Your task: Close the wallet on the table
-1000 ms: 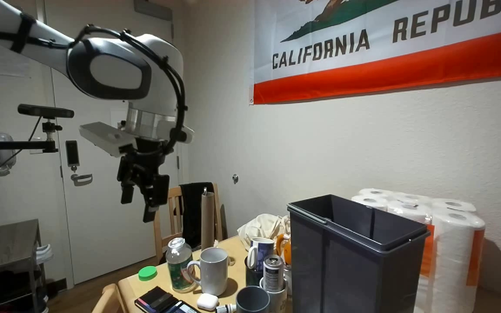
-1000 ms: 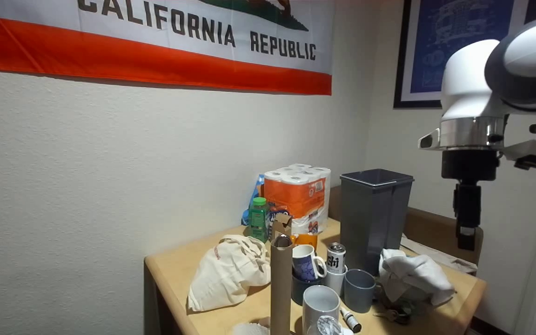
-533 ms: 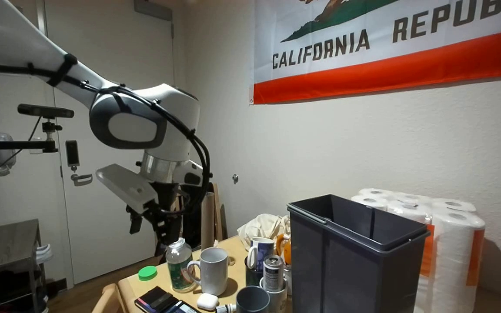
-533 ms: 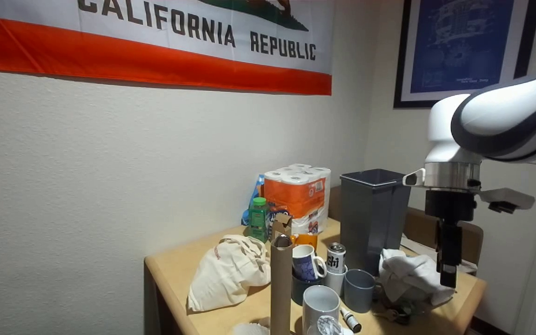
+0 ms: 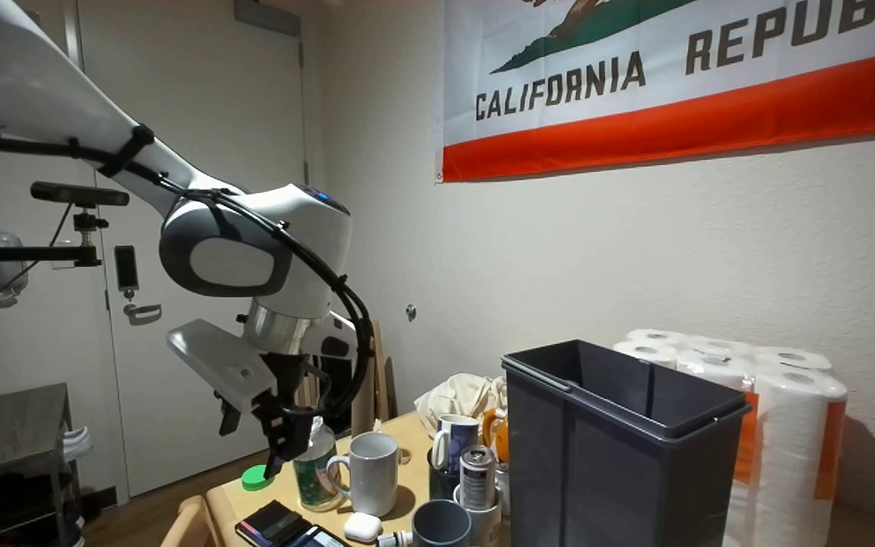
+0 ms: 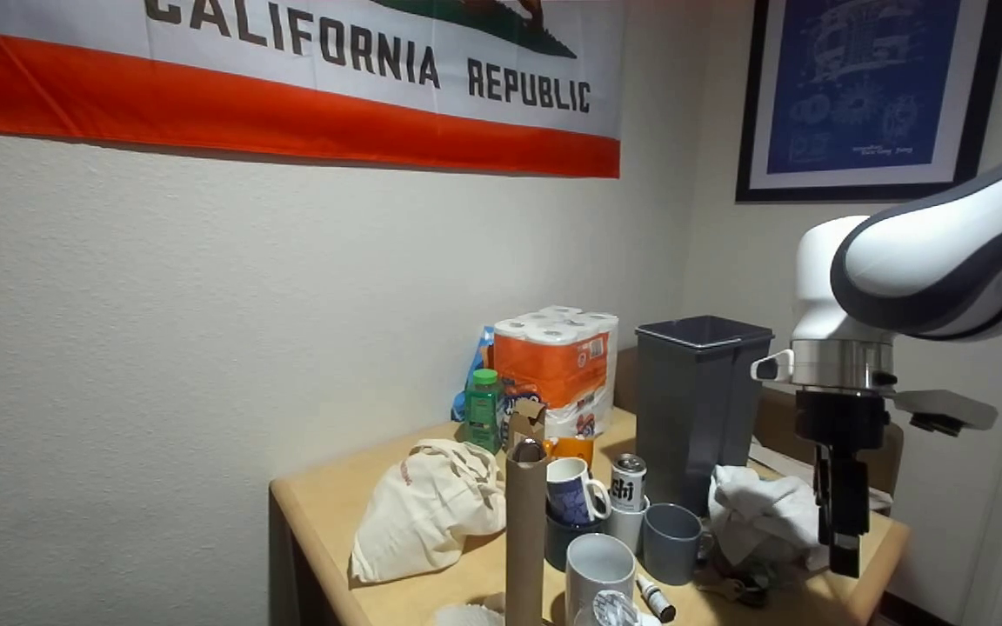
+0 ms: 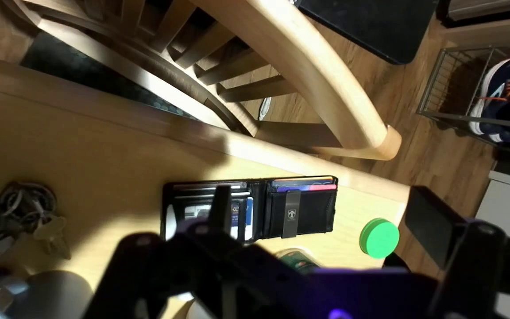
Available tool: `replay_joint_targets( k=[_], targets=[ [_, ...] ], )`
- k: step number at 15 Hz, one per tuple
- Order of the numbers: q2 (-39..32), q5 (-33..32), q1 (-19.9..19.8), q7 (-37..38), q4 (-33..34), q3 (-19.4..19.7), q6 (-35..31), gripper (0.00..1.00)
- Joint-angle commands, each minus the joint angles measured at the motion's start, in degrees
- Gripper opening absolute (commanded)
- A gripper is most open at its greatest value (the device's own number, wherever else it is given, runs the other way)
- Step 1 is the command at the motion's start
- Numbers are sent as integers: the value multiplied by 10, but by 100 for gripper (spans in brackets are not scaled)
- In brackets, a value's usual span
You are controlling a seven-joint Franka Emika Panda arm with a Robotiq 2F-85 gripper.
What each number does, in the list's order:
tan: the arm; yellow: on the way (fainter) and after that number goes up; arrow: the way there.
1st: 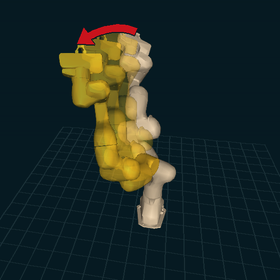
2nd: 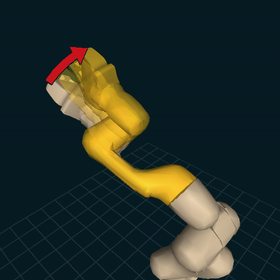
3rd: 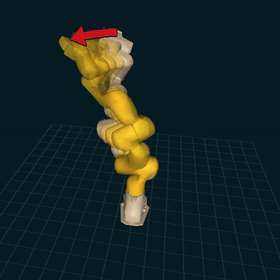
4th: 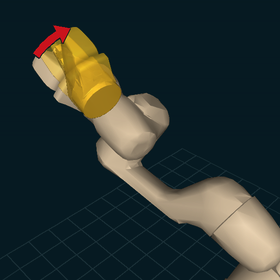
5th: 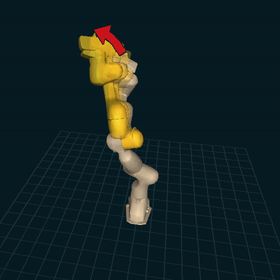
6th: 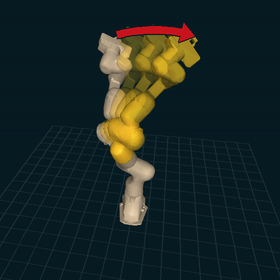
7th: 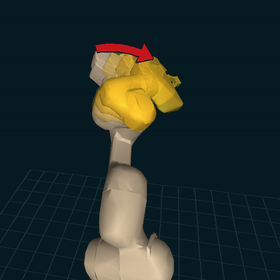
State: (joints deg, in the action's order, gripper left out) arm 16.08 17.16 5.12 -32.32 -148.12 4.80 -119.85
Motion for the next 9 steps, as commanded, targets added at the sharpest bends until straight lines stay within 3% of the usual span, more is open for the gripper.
replay_joint_targets(
  k=[1, 5, 9],
  targets=[
    [0, 0, -2, 0, 1, -2, 1, 100],
    [-126, 81, -1, -129, 34, 30, -44, 100],
    [-254, 189, -34, -263, 86, 15, -70, 100]
  ],
)
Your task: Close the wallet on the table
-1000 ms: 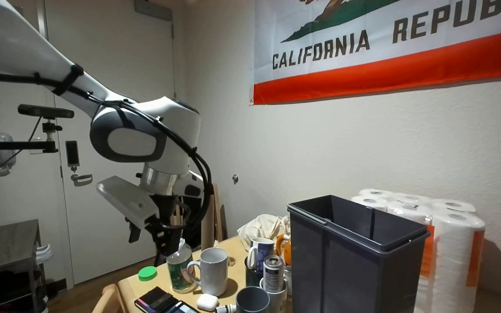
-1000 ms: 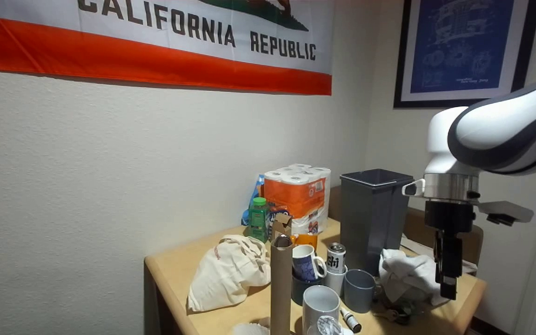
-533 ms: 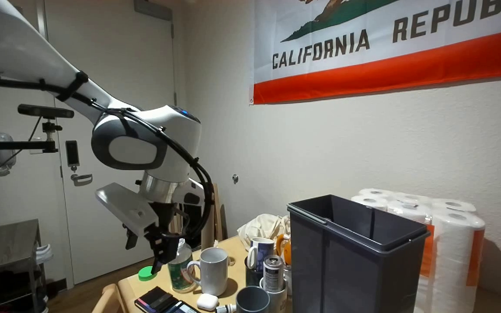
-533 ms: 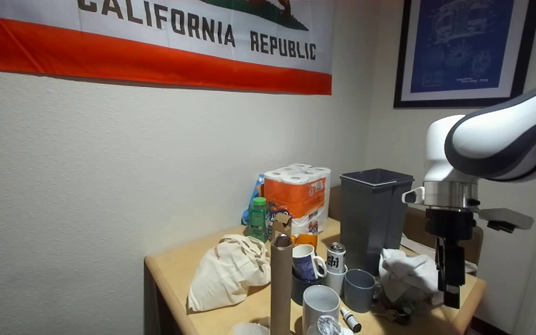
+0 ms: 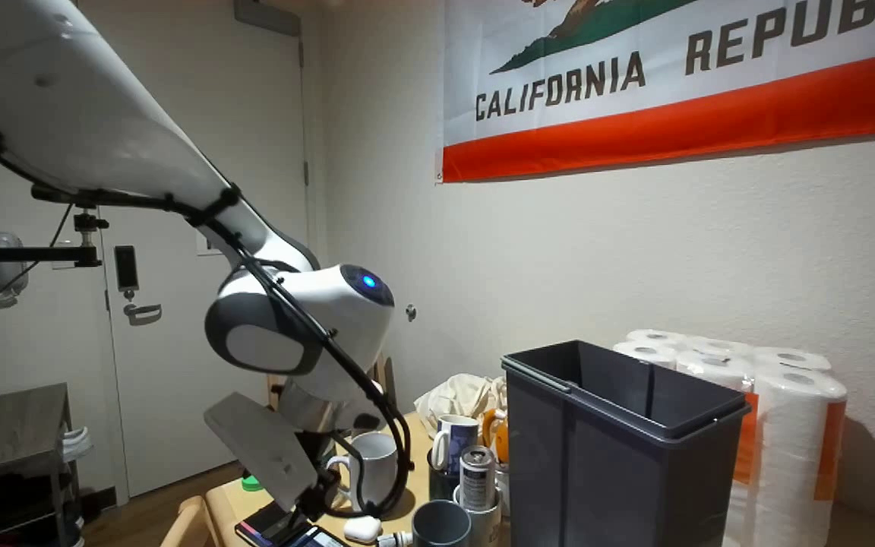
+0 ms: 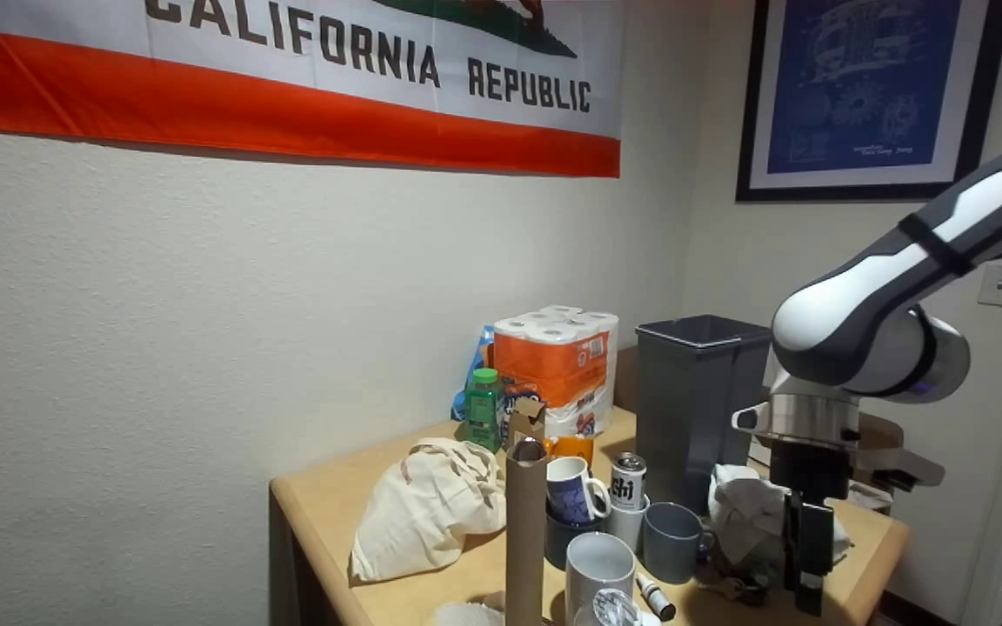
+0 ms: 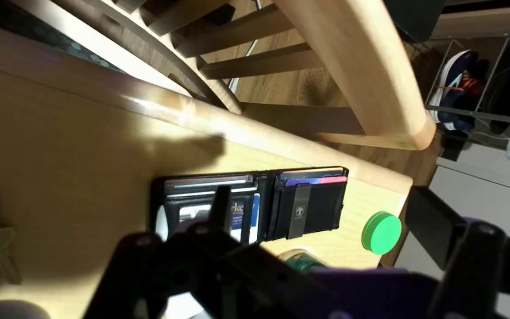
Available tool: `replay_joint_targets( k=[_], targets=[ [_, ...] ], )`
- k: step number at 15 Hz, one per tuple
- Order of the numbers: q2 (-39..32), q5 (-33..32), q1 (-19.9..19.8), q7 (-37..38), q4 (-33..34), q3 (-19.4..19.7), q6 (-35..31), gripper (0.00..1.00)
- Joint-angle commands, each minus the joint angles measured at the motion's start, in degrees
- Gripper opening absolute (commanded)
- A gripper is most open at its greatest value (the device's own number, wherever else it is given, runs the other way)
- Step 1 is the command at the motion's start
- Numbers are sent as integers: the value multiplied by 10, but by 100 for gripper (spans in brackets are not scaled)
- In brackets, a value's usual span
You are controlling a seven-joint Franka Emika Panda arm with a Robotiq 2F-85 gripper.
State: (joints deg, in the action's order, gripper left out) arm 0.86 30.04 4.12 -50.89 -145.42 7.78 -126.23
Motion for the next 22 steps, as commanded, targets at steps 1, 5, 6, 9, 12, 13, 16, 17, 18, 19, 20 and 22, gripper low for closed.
replay_joint_targets(
  k=[1, 5, 6, 9, 12, 13, 16, 17, 18, 19, 20, 22],
  targets=[
    [-133, 78, -37, -101, 77, -25, -3, 100],
    [-230, 88, -75, -133, 140, -64, -11, 100],
    [-249, 83, -83, -132, 153, -72, -14, 100],
    [-294, 76, -101, -127, 185, -91, -30, 100],
    [-321, 70, -113, -123, 201, -103, -51, 100],
    [-328, 69, -116, -123, 204, -107, -59, 100],
    [-334, 68, -124, -120, 205, -114, -66, 100],
    [-334, 66, -124, -115, 205, -116, -66, 100],
    [-333, 64, -124, -113, 204, -117, -64, 100],
    [-331, 62, -123, -111, 203, -116, -66, 100],
    [-327, 62, -123, -109, 201, -116, -67, 100],
    [-316, 58, -120, -102, 195, -114, -73, 100]
  ],
)
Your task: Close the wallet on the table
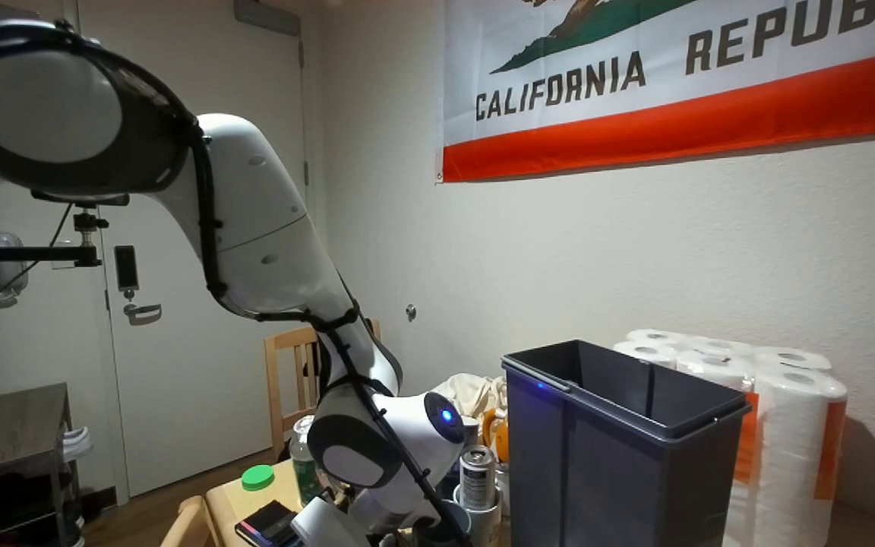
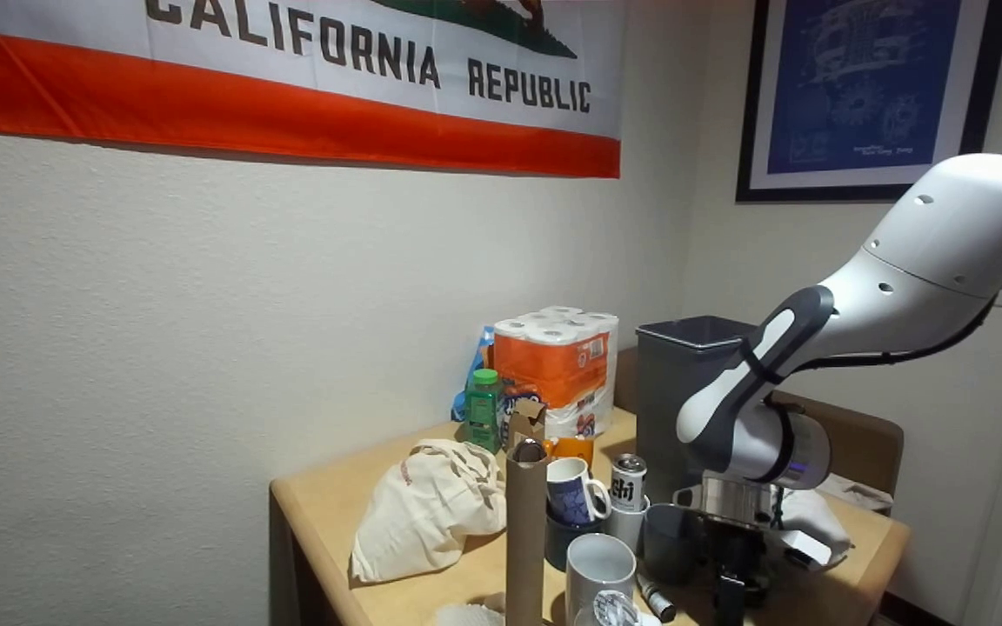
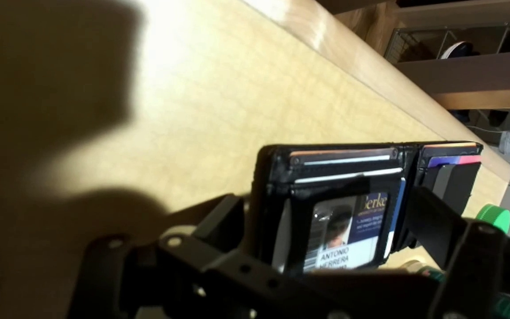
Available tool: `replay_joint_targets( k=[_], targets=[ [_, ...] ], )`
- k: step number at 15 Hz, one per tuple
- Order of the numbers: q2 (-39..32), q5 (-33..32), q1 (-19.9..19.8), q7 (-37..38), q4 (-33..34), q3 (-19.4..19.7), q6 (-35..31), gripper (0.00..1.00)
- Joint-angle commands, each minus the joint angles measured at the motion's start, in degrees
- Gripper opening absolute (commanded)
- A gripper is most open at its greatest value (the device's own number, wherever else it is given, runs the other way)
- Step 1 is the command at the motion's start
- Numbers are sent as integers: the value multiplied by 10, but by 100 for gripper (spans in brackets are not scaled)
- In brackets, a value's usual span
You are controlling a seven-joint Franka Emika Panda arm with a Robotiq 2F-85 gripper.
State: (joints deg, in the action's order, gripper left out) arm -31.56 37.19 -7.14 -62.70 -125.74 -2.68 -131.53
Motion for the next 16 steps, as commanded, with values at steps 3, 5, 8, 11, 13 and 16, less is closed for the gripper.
replay_joint_targets(
  k=[3, 5, 8, 11, 13, 16],
  targets=[
    [31, -26, -2, 29, -13, -6, -33, 100],
    [44, -37, -1, 42, -17, -7, -33, 100],
    [46, -60, 2, 73, -13, -14, -14, 100],
    [37, -70, -3, 96, -10, -30, 6, 100],
    [31, -73, -4, 110, -9, -36, 26, 100],
    [23, -78, -3, 131, -4, -37, 55, 100]
  ],
)
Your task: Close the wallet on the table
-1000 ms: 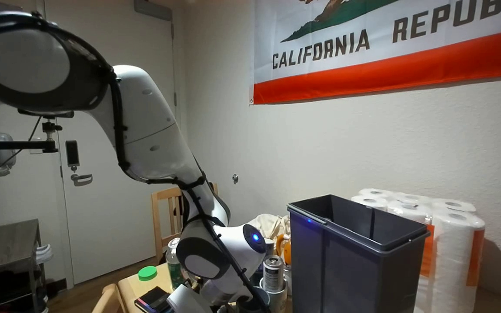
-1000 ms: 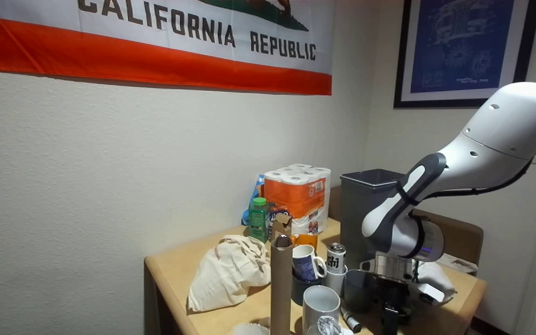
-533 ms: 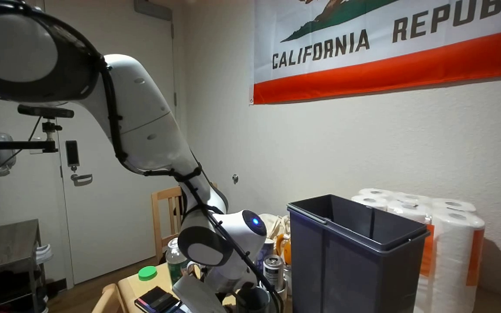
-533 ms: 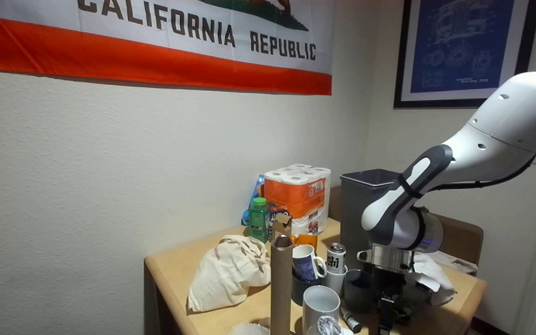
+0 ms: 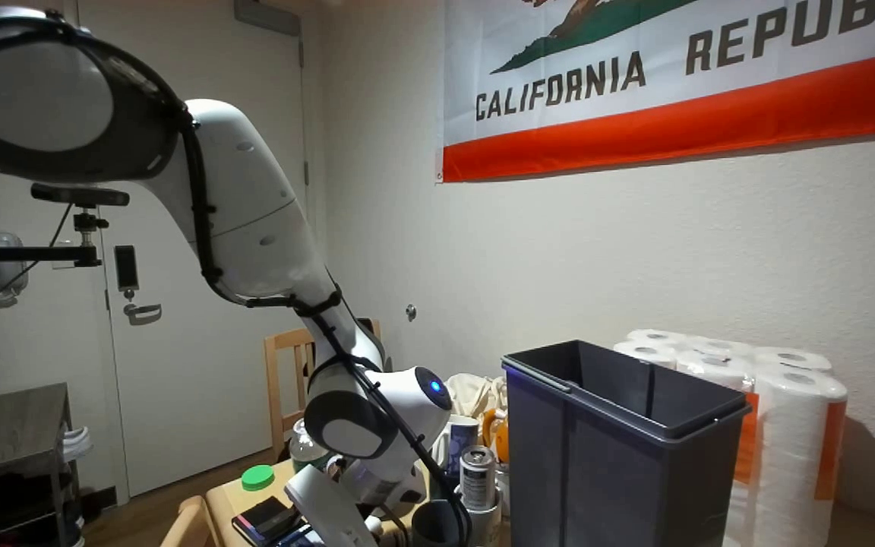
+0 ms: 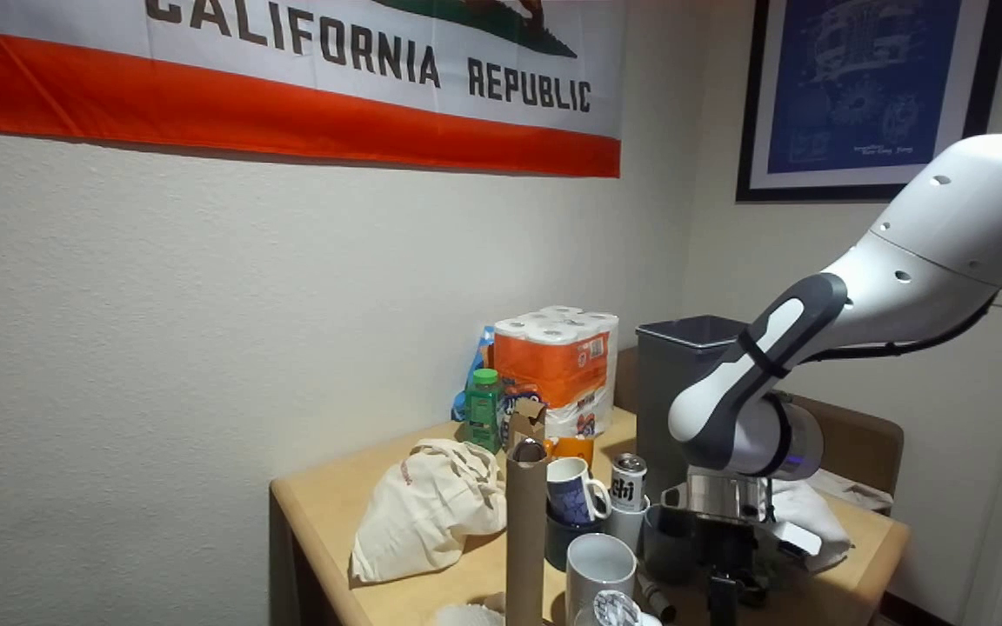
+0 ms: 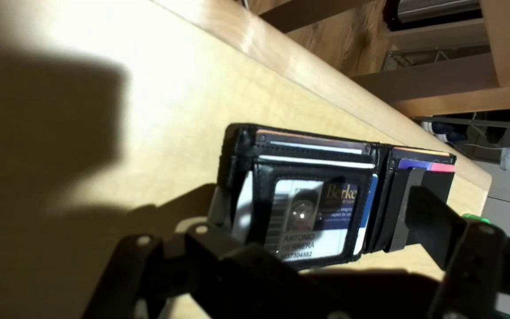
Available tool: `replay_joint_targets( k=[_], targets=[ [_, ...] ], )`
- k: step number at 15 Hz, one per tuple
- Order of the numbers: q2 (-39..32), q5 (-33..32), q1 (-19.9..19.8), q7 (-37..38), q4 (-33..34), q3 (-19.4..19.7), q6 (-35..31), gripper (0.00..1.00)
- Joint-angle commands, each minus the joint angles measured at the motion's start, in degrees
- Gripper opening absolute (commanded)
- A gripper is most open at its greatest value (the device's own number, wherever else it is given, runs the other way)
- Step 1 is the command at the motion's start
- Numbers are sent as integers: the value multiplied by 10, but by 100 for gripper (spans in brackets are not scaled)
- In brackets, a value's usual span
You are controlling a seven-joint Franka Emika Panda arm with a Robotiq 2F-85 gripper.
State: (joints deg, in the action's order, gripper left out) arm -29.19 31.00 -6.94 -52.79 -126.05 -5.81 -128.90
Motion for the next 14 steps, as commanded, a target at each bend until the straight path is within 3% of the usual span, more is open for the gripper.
replay_joint_targets(
  k=[1, 2, 4, 12, 14],
  targets=[
    [-3, -20, -4, 42, 1, -4, 38, 100],
    [-5, -22, -5, 49, 3, -3, 46, 100],
    [-5, -28, -4, 65, 4, -2, 56, 74],
    [-3, -27, -12, 96, 6, -1, 62, 12],
    [1, -23, -16, 92, 5, -3, 61, 0]
  ],
)
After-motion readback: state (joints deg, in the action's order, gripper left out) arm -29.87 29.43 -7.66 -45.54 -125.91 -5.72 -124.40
